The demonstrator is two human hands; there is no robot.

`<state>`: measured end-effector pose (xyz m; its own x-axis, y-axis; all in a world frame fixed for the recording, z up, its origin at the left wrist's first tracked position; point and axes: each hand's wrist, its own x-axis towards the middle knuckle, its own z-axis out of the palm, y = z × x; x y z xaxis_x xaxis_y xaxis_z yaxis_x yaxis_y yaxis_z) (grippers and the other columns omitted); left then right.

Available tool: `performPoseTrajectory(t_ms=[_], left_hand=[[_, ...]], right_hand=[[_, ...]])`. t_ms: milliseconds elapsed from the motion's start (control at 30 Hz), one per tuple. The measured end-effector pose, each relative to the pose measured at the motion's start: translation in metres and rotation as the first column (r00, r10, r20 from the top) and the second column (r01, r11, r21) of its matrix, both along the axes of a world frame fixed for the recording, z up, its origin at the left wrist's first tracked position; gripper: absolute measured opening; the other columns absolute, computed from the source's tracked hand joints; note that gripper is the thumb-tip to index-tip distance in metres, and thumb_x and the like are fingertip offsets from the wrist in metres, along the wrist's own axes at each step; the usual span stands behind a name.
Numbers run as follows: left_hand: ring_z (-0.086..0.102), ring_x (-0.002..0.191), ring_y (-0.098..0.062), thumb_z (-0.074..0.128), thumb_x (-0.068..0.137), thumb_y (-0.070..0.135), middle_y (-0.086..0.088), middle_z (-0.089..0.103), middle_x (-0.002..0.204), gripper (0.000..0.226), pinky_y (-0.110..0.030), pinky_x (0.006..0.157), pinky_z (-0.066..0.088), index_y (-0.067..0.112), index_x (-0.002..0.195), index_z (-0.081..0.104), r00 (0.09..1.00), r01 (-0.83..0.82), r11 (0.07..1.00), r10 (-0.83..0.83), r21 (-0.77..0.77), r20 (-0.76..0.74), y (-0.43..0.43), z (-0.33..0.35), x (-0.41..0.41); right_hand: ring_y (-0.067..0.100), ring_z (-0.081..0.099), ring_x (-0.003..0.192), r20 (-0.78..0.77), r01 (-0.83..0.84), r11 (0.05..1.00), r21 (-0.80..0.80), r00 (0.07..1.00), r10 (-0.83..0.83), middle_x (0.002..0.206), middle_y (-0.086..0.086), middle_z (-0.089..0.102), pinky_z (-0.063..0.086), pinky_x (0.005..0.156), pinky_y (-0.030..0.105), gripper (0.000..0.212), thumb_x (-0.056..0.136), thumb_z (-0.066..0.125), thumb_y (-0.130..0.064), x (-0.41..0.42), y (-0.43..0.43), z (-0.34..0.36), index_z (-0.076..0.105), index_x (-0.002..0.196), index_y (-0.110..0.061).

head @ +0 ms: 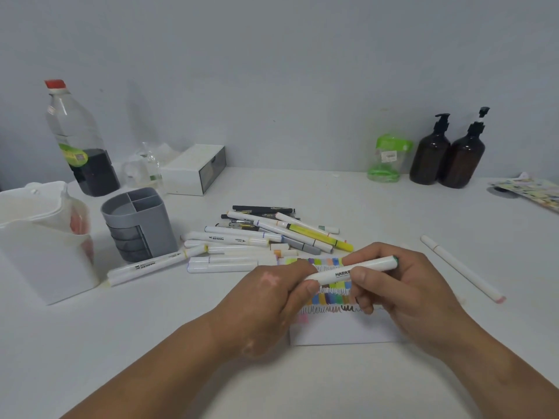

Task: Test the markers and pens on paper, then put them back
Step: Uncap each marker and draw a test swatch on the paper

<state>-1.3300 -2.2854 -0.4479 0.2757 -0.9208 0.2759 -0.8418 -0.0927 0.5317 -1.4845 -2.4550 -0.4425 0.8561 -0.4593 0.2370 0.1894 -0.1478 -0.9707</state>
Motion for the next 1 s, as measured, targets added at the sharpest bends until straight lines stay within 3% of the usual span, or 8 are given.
performPoseTrajectory(t_ms=[100,233,367,500,600,667,800,1000], left_hand=[[0.047,0.065,-0.010,0.042,0.106,0.038,0.018,0.048,0.068,0.024,-0.031,0.061,0.039,0.023,0.108,0.060,0.999,0.019,1.000,-0.020,-0.022,-0.037,0.001,0.005,-0.002],[0.058,0.074,-0.025,0.042,0.106,0.036,0.006,0.058,0.076,0.027,-0.042,0.072,0.047,0.018,0.110,0.062,0.997,0.061,0.998,-0.061,-0.010,-0.052,0.002,0.008,-0.008],[0.050,0.060,0.002,0.044,0.105,0.038,0.031,0.055,0.067,0.024,-0.016,0.060,0.035,0.025,0.107,0.064,0.993,0.097,0.993,-0.101,-0.063,-0.058,-0.001,0.007,-0.013],[0.046,0.055,-0.001,0.055,0.100,0.046,0.029,0.052,0.061,0.024,-0.015,0.057,0.031,0.029,0.113,0.066,0.996,0.063,0.993,-0.068,-0.103,-0.051,-0.003,0.001,-0.011],[0.058,0.074,0.008,0.071,0.079,0.067,0.031,0.061,0.082,0.057,-0.012,0.067,0.044,0.040,0.126,0.052,0.998,-0.006,1.000,0.007,0.009,-0.067,0.000,-0.003,0.003],[0.052,0.075,0.012,0.075,0.070,0.072,0.030,0.056,0.078,0.064,-0.008,0.063,0.038,0.042,0.122,0.053,0.999,-0.039,0.997,0.039,0.071,0.004,0.005,-0.004,0.015],[0.048,0.084,0.009,0.070,0.065,0.080,0.027,0.050,0.085,0.067,-0.010,0.065,0.033,0.044,0.121,0.061,0.993,-0.041,0.981,0.019,0.189,0.117,0.007,-0.009,0.020],[0.046,0.080,0.012,0.064,0.069,0.083,0.027,0.044,0.078,0.067,-0.009,0.068,0.030,0.044,0.124,0.060,0.989,-0.052,0.985,0.027,0.165,0.148,0.002,-0.014,0.015]], right_hand=[[0.022,0.055,0.056,0.008,-0.040,0.990,0.134,0.999,0.040,0.064,0.012,0.061,0.050,0.052,0.028,0.010,0.082,0.070,-0.017,0.002,0.003,0.000,0.077,0.088,-0.015],[0.024,0.055,0.057,-0.005,-0.117,0.983,0.142,0.993,0.119,0.065,0.012,0.058,0.050,0.053,0.030,0.013,0.082,0.076,-0.022,0.004,0.011,-0.003,0.068,0.088,-0.014],[0.026,0.057,0.063,-0.028,-0.162,0.980,0.118,0.986,0.167,0.074,0.016,0.061,0.052,0.056,0.033,0.016,0.084,0.077,-0.021,0.006,0.017,-0.006,0.069,0.094,-0.012],[0.025,0.056,0.059,-0.017,-0.110,0.992,0.061,0.994,0.112,0.068,0.015,0.060,0.050,0.054,0.032,0.016,0.081,0.077,-0.025,0.006,0.016,-0.006,0.069,0.085,-0.011],[0.024,0.044,0.050,0.028,0.076,0.988,0.134,0.996,-0.081,0.054,0.009,0.047,0.042,0.046,0.028,0.010,0.078,0.068,-0.018,0.004,0.006,-0.006,0.062,0.073,-0.012],[0.023,0.041,0.049,0.025,0.139,0.970,0.200,0.989,-0.147,0.052,0.008,0.044,0.040,0.044,0.028,0.008,0.076,0.062,-0.017,0.003,0.001,-0.007,0.064,0.073,-0.010],[0.028,0.061,0.058,-0.063,0.049,0.963,0.266,0.997,-0.033,0.065,0.019,0.063,0.053,0.050,0.035,0.027,0.075,0.060,-0.023,0.005,0.010,-0.013,0.078,0.087,-0.006],[0.020,0.061,0.051,-0.189,0.119,0.993,0.005,0.975,-0.116,0.060,0.008,0.066,0.051,0.049,0.029,0.008,0.073,0.068,-0.021,0.006,0.022,-0.013,0.075,0.076,-0.018]])
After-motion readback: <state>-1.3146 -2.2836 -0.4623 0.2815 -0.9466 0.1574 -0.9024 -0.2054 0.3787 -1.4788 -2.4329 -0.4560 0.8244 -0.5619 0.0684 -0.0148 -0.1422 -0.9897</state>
